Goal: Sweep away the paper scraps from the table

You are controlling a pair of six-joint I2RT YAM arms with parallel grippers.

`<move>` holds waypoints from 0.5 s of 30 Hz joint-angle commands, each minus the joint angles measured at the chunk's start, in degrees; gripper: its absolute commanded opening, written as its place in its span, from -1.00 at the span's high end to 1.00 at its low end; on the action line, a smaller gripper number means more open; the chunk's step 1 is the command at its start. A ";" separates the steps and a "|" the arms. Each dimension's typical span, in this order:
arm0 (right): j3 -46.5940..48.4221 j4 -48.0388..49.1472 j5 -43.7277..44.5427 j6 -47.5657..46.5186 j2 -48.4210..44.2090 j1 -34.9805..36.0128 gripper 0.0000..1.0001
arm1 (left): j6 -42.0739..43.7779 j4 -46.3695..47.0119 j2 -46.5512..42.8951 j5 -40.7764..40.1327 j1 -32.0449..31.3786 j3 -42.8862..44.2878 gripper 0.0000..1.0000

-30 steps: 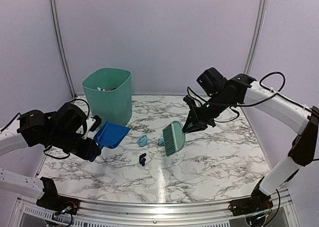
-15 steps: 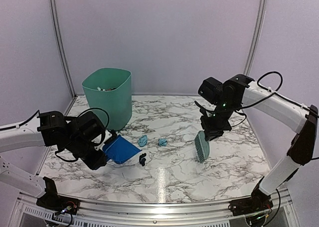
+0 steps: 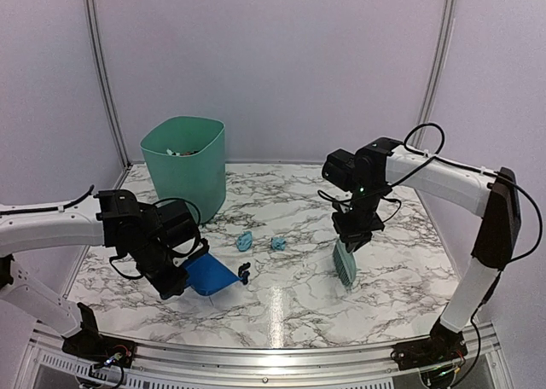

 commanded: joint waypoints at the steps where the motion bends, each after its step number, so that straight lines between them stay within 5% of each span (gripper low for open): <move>1: 2.50 2.63 -0.47 -2.27 2.70 0.69 1.00 | -2.73 -3.69 0.72 1.18 -0.25 -1.89 1.00; 15: 18.35 2.98 -3.65 -4.53 17.93 9.35 1.00 | 0.30 -2.76 12.99 1.84 -0.25 0.98 1.00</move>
